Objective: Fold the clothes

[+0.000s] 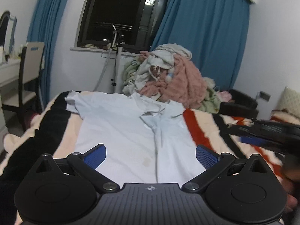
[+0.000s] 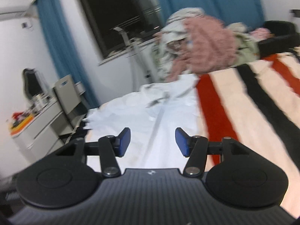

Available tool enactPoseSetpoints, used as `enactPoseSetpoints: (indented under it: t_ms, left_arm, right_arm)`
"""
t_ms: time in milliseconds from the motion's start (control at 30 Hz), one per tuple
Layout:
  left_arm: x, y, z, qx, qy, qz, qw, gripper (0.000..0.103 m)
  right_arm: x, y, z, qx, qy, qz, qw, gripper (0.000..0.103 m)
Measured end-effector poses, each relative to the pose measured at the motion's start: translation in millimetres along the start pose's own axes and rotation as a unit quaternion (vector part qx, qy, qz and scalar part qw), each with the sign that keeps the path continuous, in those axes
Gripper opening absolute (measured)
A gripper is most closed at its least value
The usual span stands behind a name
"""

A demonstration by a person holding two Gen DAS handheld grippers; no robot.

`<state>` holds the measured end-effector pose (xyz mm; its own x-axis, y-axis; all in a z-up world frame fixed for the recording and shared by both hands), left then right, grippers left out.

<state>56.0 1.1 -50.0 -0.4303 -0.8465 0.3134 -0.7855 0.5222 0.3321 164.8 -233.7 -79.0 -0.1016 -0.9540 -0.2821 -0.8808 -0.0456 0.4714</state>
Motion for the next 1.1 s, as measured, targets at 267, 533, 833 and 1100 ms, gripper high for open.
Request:
enactPoseSetpoints:
  t_ms: [267, 533, 833, 1100]
  left_arm:
    - [-31, -13, -5, 0.019, 0.042, 0.003, 0.9989, 0.103]
    - [-82, -94, 13, -0.019, 0.090, -0.020, 0.9956, 0.103]
    - [-123, -150, 32, -0.038, 0.097, -0.047, 0.9934, 0.103]
    - [-129, -138, 22, -0.025, 0.103, -0.059, 0.9926, 0.103]
  right_arm:
    - [-34, -179, -23, -0.037, 0.025, -0.004, 0.999, 0.056]
    - [-34, -346, -39, -0.043, 0.085, 0.045, 0.994, 0.050]
    - [-88, -411, -63, -0.033, 0.157, 0.012, 0.987, 0.026]
    - [-111, -385, -106, 0.019, 0.107, -0.006, 0.994, 0.051]
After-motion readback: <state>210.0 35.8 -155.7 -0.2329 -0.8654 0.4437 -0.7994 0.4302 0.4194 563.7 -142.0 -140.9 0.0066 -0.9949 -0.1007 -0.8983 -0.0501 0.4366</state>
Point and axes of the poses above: each gripper's, at about its wrist camera, not at the fingertips, and y roughly against the way its jaws point, x to its right, z to its underside, the point moved 10 cm from there along -y, roughly the way its jaws point, and after that the axes turned 13 degrees about z, right-handed, at the moved point
